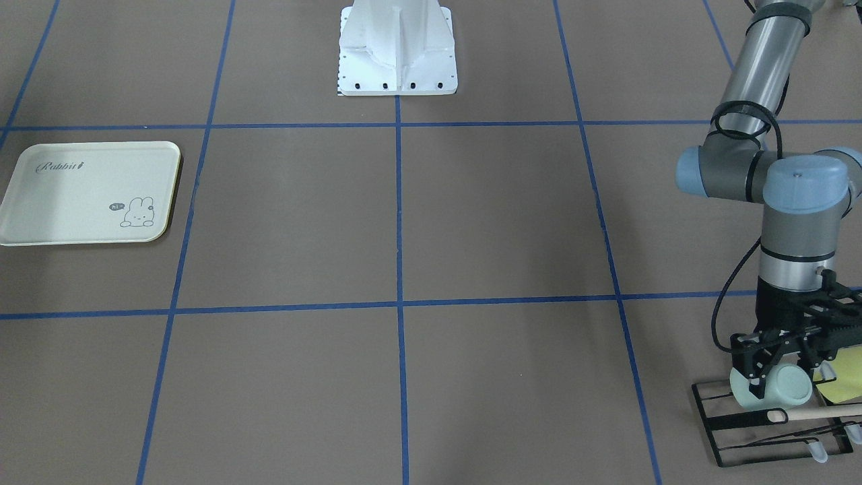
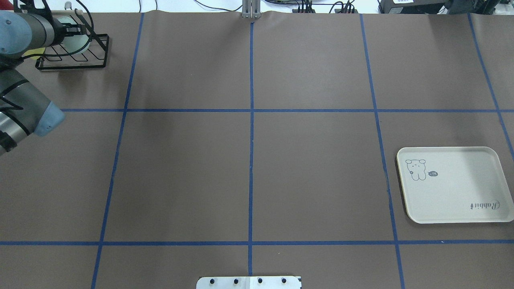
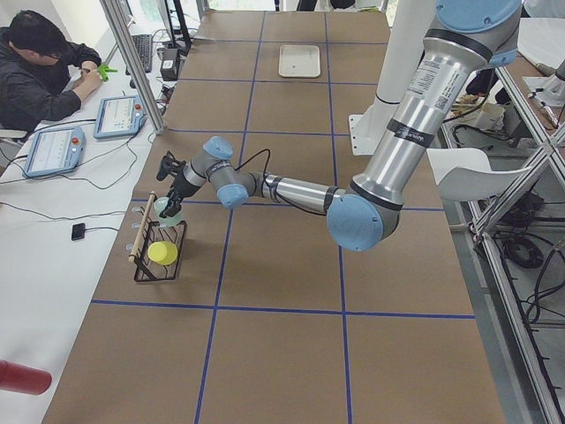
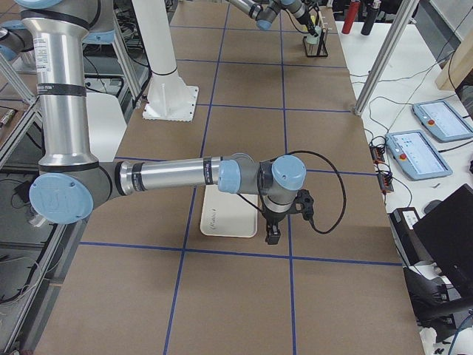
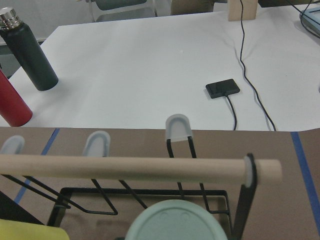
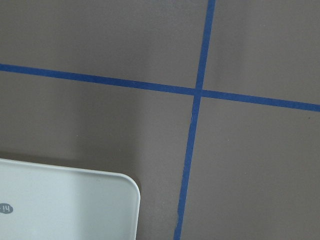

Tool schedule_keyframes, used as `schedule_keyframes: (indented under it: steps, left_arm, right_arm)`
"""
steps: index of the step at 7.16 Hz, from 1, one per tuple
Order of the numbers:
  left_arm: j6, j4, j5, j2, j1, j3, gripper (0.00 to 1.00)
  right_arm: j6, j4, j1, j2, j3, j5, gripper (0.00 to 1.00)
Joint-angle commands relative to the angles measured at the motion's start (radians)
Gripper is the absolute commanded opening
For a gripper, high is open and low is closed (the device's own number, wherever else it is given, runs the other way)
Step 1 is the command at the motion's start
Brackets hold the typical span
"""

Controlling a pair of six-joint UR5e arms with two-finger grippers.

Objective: Left arm grabs green cup and hands to right arm on tray

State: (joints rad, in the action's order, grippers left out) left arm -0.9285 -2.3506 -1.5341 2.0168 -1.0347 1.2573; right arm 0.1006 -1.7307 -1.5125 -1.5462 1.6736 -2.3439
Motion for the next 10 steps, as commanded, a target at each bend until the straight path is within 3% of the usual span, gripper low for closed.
schedule_keyframes:
  steps: [1,6,10]
  left_arm:
    - [0.002,0.001,-0.017,-0.003,-0.014,0.023,0.31]
    - [0.005,0.017,-0.105,-0.061,-0.108,0.167,0.24]
    - [-0.044,0.258,-0.156,-0.043,-0.166,0.384,0.24]
  right_arm:
    - [-0.001,0.0,0.0,0.0,0.0,0.0,0.99]
    - [-0.002,0.0,0.0,0.0,0.009,0.0,0.99]
    - [-0.042,0.049,0.0,0.009,0.086,-0.001,0.99]
